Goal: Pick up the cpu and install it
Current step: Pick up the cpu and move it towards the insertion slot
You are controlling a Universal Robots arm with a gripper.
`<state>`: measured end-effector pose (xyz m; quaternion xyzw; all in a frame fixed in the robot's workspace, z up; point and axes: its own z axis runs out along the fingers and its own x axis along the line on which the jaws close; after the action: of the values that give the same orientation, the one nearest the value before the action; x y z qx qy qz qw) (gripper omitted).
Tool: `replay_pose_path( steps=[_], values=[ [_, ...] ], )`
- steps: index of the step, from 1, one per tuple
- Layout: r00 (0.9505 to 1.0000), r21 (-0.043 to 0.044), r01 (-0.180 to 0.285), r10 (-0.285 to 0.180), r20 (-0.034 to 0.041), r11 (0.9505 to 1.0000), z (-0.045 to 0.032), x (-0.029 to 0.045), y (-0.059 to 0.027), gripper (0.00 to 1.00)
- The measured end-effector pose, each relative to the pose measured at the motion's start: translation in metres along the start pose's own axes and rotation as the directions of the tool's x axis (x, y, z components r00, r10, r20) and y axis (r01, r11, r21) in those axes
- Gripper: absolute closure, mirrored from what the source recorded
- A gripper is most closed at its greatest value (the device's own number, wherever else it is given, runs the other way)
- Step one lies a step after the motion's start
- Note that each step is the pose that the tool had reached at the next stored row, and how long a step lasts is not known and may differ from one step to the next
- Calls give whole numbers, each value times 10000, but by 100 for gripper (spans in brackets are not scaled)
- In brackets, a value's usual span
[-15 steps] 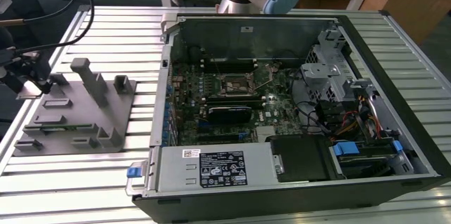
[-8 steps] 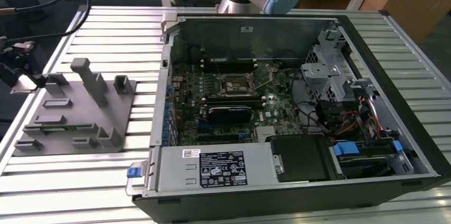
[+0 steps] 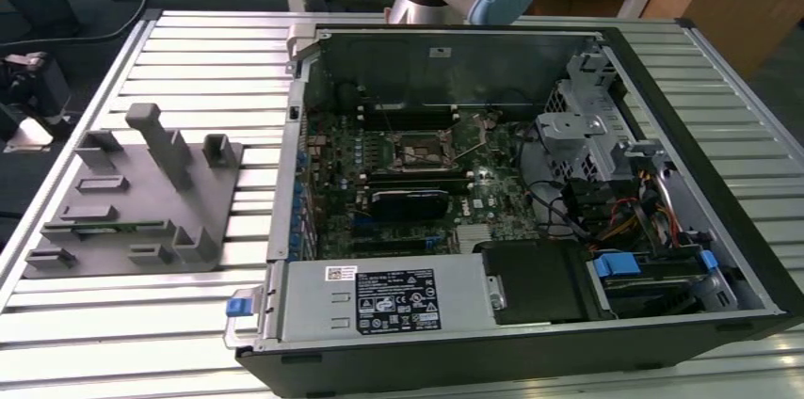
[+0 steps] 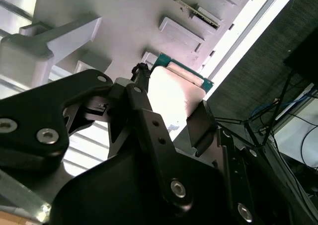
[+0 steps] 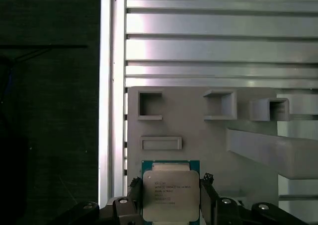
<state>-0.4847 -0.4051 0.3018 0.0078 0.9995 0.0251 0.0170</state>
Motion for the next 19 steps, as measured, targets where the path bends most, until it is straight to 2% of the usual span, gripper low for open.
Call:
replay_pose_path(
  steps=[19],
  values=[
    [9999, -2, 5, -5, 106, 10000, -657, -22, 33, 45]
  ],
)
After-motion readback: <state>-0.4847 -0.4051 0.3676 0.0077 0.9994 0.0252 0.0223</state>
